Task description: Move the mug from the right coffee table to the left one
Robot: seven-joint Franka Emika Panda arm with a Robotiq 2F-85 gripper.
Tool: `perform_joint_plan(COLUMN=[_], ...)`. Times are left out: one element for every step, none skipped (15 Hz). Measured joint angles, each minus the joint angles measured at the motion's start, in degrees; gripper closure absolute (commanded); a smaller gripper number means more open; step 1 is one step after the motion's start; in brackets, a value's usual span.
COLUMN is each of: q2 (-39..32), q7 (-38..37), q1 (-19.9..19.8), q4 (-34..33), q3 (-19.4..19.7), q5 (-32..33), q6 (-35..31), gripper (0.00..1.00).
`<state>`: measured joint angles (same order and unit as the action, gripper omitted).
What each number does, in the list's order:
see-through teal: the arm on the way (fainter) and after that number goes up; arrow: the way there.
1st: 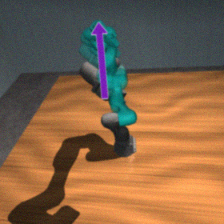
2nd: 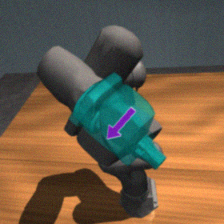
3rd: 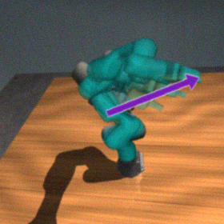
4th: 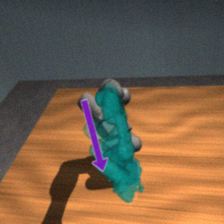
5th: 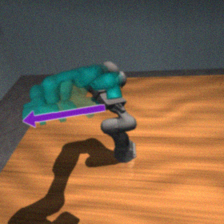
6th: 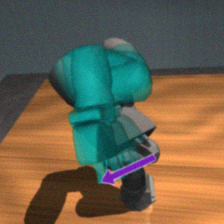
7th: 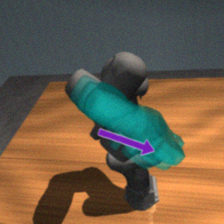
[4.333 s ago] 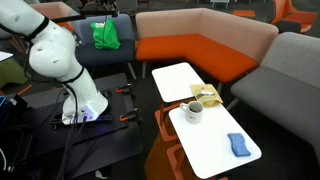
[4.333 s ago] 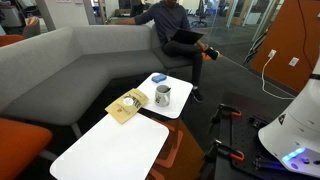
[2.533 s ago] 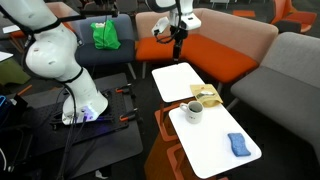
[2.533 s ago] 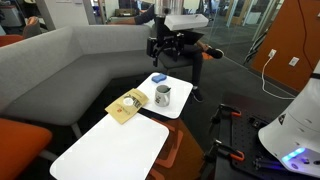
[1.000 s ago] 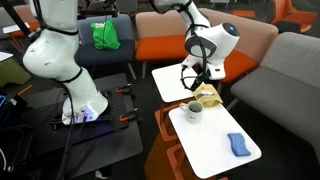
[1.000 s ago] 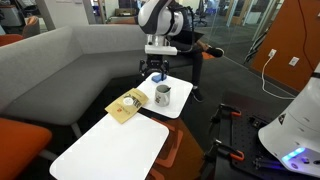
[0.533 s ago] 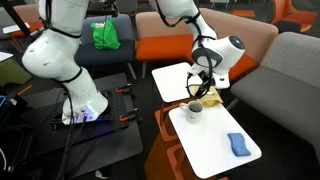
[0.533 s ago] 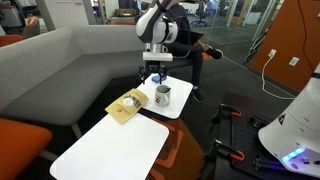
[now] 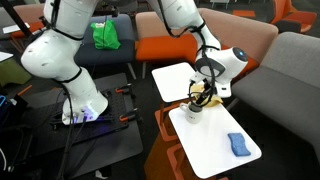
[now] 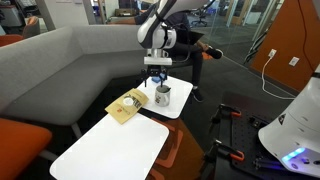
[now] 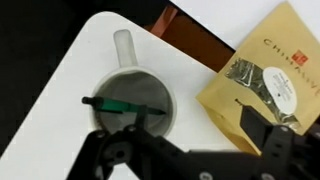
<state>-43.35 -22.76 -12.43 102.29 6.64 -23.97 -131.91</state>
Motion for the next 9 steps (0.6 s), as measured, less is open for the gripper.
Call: perform_joint_plan(q2=[-0.88,-1.80,-2.66,-3.52,-4.35,-5.20,-5.99,-6.73,-7.39], q7=[0.00,-0.01,-0.01,-0.04,-0.06,-0.07,-0.07,-0.07,-0.07], q1=[-0.22,-0.42,-0.57,-0.70,-0.81,-0.91,-1.04,-1.14,-1.18], q4=[-0.62,-1.27,-1.92,-2.62,-3.33,-4.10,-4.85,-5.63,-6.44], q3=[0.00,0.00,0.00,0.00,0.00,0.00,-0.05,-0.08,-0.09], q5=[0.00,-0.01,-0.05,-0.17,-0.40,-0.69,-1.08,-1.44,-1.72], q6=[0.39,0.78,1.12,1.55,2.00,2.49,2.79,2.94,2.95], gripper=[0.00,0.01,0.02,0.09,0.27,0.30,0.37,0.46,0.53])
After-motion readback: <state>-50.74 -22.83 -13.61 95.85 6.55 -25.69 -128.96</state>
